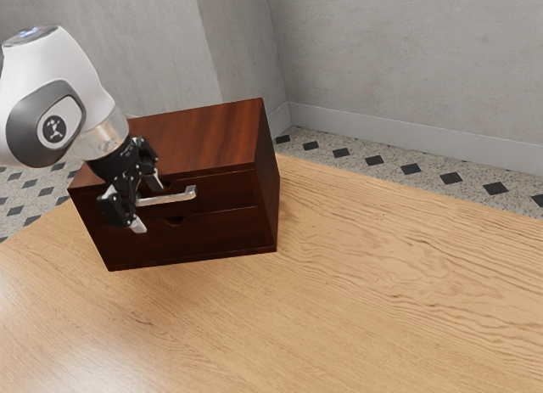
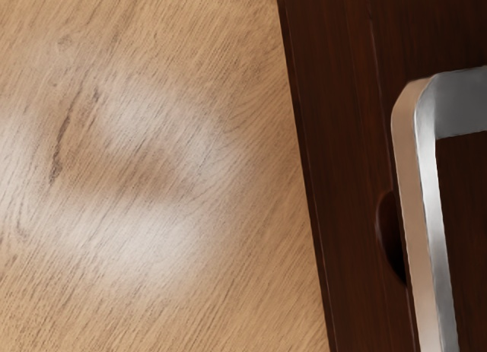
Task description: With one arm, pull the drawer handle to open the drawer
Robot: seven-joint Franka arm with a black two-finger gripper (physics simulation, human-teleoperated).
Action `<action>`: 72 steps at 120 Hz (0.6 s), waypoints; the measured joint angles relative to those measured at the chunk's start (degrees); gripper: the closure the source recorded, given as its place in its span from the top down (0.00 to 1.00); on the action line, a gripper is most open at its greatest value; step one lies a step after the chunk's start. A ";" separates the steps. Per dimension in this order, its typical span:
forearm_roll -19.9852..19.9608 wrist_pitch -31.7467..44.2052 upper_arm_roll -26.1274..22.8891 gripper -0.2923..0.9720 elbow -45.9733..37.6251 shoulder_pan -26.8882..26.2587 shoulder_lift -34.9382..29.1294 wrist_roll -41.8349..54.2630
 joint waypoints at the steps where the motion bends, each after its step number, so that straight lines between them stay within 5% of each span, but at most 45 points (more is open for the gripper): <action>1: -0.03 0.16 -0.01 0.77 0.00 0.19 0.03 -0.07; 23: -0.78 2.47 -4.94 0.77 -0.07 5.80 0.68 -1.46; 72: -0.91 7.50 -5.76 0.77 -2.77 6.70 0.75 -3.20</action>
